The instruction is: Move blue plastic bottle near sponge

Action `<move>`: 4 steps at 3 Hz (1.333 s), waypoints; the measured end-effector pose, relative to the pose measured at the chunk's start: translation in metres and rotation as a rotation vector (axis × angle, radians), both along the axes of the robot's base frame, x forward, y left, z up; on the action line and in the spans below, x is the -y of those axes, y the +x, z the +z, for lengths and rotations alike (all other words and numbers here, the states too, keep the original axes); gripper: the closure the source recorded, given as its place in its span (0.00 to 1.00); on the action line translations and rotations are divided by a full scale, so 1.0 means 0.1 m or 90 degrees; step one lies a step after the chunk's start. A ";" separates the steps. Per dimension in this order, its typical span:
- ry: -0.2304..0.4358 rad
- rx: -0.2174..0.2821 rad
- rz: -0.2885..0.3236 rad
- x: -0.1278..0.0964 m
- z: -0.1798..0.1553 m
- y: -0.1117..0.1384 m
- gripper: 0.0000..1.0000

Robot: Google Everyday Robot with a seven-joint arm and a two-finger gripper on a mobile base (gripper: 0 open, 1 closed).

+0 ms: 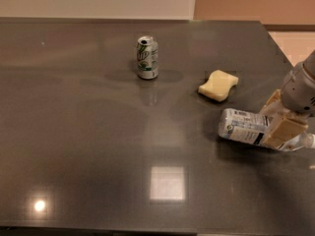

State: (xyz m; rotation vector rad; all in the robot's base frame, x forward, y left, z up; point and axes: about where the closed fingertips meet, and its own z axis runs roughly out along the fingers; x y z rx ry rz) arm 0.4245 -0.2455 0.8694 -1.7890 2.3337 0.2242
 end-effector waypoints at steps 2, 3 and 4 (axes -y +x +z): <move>-0.031 0.037 0.065 -0.10 0.19 0.54 1.00; -0.055 0.047 0.097 -0.13 0.16 0.78 1.00; -0.075 0.051 0.124 -0.14 0.07 0.95 0.82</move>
Offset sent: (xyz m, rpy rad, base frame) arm 0.0860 0.0133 0.0258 -0.0961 -0.0762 0.1721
